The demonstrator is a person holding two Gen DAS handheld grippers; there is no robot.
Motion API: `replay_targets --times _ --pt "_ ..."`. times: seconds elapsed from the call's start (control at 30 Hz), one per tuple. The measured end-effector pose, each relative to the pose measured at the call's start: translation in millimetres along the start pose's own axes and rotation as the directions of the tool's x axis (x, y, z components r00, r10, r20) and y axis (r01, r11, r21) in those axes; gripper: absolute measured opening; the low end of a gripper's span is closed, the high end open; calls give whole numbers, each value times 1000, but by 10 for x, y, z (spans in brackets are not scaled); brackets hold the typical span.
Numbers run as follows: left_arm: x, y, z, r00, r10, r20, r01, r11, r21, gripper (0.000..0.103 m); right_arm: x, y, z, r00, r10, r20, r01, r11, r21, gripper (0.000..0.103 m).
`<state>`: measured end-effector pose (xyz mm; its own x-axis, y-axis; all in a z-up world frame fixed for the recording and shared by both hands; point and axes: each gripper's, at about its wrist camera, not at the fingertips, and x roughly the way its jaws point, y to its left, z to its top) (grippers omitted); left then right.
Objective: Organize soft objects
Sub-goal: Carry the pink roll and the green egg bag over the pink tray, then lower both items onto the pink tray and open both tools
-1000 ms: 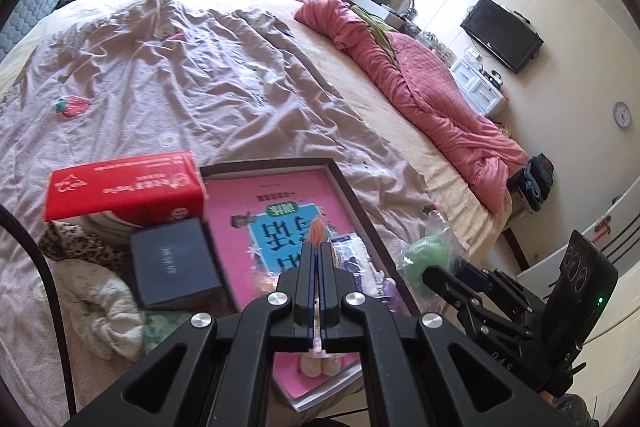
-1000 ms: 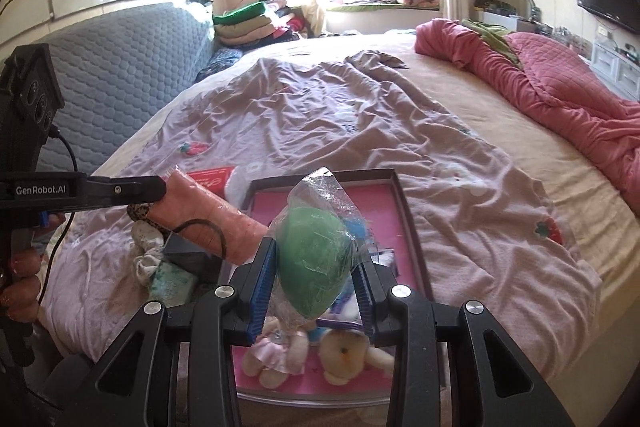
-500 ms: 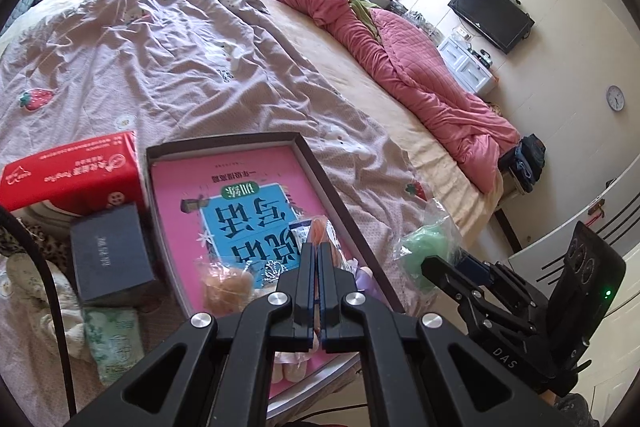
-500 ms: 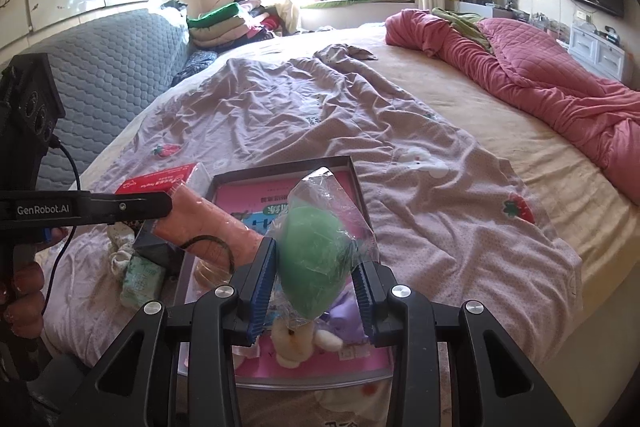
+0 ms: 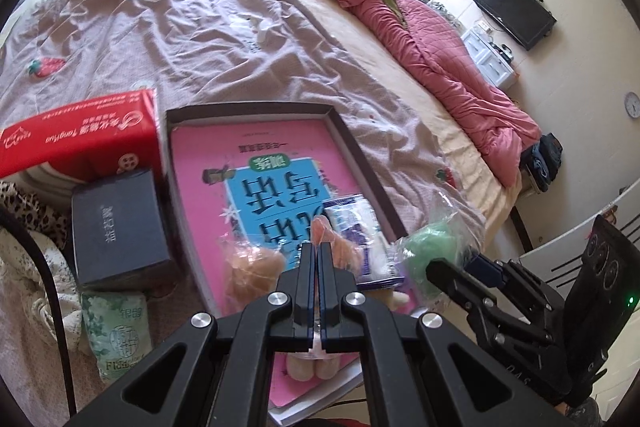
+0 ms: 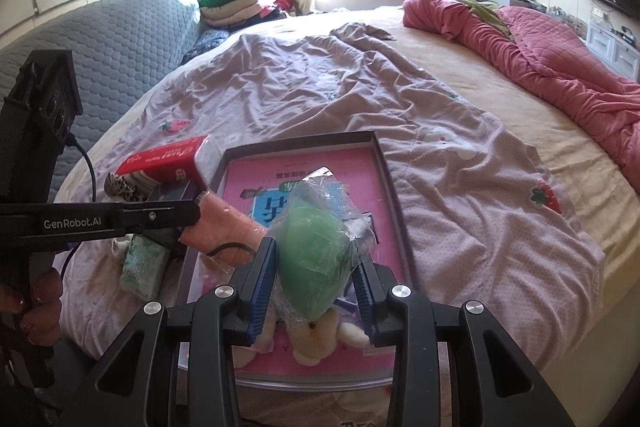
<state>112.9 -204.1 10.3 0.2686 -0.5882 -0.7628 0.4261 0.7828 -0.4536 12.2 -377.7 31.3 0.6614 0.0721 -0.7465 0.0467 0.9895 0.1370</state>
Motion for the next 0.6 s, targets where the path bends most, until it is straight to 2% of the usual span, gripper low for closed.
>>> replay_targets --times 0.33,0.6 --pt "130 204 -34 998 52 -25 -52 998 -20 1 281 196 -144 996 23 -81 -27 999 -44 38" --pt "213 255 -103 994 100 -45 -100 995 8 1 372 209 -197 992 55 -112 -59 998 -33 39"
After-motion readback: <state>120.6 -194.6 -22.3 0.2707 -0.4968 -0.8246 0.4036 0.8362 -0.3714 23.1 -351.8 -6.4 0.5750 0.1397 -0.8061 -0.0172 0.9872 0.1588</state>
